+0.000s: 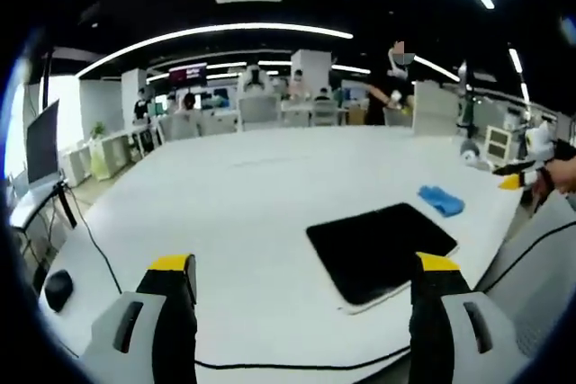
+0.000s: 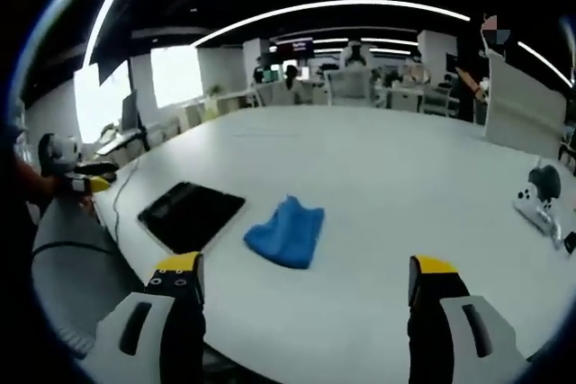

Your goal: Wipe the mirror surface with the cleaning cloth until all visible marks leave the cleaned area.

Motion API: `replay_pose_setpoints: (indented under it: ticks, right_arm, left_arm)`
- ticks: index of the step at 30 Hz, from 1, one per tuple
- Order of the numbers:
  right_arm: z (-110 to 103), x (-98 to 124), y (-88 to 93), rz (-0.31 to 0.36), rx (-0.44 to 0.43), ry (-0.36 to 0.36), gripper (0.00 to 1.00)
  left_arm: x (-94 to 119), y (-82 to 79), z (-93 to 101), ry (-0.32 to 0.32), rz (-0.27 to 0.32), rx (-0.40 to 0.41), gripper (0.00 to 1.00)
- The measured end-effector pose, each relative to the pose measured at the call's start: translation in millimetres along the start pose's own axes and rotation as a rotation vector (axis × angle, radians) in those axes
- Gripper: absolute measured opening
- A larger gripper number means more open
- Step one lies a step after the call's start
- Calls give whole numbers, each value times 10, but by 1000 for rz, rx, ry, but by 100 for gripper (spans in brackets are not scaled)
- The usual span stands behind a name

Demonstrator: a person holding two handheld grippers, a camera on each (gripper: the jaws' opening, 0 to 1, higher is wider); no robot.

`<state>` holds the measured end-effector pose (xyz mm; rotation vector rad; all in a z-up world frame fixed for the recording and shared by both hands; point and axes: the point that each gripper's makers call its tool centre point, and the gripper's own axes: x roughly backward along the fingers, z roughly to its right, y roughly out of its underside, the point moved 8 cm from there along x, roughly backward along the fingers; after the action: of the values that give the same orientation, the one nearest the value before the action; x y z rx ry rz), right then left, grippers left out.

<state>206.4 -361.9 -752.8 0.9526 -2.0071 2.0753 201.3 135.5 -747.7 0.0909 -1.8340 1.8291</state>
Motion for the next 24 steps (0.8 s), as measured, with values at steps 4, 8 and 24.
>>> replay_pose_setpoints:
  ticks: [4, 8, 24]
  right_arm:
    - [91, 12, 58, -13, -3, 7, 100]
    - [143, 17, 97, -42, -36, 17, 100]
    - [51, -120, 7, -55, -35, 26, 100]
  left_arm:
    - [18, -30, 46, 14, 27, -45, 100]
    - [-6, 14, 74, 67, -4, -38, 100]
    - [-19, 66, 78, 68, -52, -51, 100]
